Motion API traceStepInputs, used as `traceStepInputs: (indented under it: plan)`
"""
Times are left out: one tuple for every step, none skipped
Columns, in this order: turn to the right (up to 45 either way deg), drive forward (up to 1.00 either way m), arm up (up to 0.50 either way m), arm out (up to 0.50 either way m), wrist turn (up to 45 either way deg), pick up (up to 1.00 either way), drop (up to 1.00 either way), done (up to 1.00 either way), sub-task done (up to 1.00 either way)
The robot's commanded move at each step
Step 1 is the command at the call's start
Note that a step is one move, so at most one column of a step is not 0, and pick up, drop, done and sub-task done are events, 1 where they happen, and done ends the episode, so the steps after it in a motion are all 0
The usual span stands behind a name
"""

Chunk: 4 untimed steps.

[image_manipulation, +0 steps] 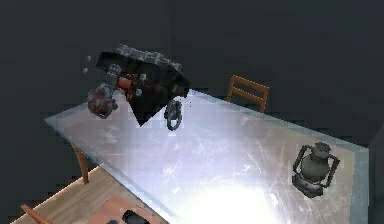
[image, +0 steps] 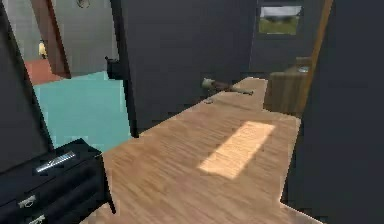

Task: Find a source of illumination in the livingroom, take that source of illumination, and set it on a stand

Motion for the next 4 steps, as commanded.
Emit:
traceStepInputs:
  plan:
    - [36.0, 0.0, 0.0, 0.0, 0.0, 0.0, 0.0, 0.0, 0.0]
    - [0.0, 0.0, 0.5, 0.0, 0.0, 0.0, 0.0, 0.0, 0.0]
    - [0.0, 0.0, 0.36, 0.0, 0.0, 0.0, 0.0, 0.0, 0.0]
    - [0.0, 0.0, 0.0, 0.46, 0.0, 0.0, 0.0, 0.0, 0.0]
